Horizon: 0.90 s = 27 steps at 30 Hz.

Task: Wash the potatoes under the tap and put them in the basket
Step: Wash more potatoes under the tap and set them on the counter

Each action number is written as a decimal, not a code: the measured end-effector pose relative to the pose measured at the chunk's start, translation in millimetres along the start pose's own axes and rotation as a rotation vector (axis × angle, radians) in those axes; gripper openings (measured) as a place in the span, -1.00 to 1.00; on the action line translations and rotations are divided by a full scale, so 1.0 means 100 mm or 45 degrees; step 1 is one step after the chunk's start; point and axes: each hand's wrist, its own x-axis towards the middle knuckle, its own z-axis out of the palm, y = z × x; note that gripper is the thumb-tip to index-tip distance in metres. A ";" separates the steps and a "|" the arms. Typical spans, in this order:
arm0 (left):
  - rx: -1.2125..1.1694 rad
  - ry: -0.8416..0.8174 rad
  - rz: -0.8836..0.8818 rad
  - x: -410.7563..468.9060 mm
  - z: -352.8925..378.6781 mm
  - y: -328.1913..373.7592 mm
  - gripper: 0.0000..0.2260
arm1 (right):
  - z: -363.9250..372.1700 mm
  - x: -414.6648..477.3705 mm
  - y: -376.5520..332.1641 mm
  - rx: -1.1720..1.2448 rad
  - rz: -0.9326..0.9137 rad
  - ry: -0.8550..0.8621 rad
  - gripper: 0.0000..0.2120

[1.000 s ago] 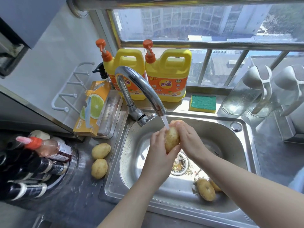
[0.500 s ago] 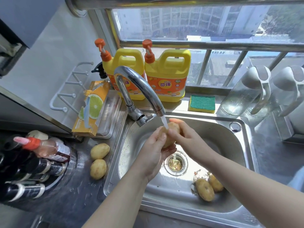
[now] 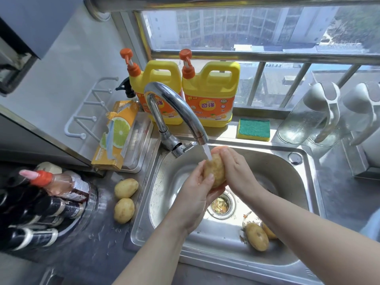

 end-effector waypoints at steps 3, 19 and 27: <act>0.000 0.026 -0.008 0.00 -0.06 0.01 -0.64 | -0.03 0.00 0.04 0.015 0.102 -0.165 -0.70; 0.208 0.151 0.136 -0.04 -0.02 -0.01 -0.69 | 0.12 0.00 -0.03 0.078 0.026 0.082 -0.73; 0.291 0.260 0.232 -0.04 -0.05 -0.02 -0.61 | 0.04 -0.03 0.09 0.249 0.288 -0.148 -0.41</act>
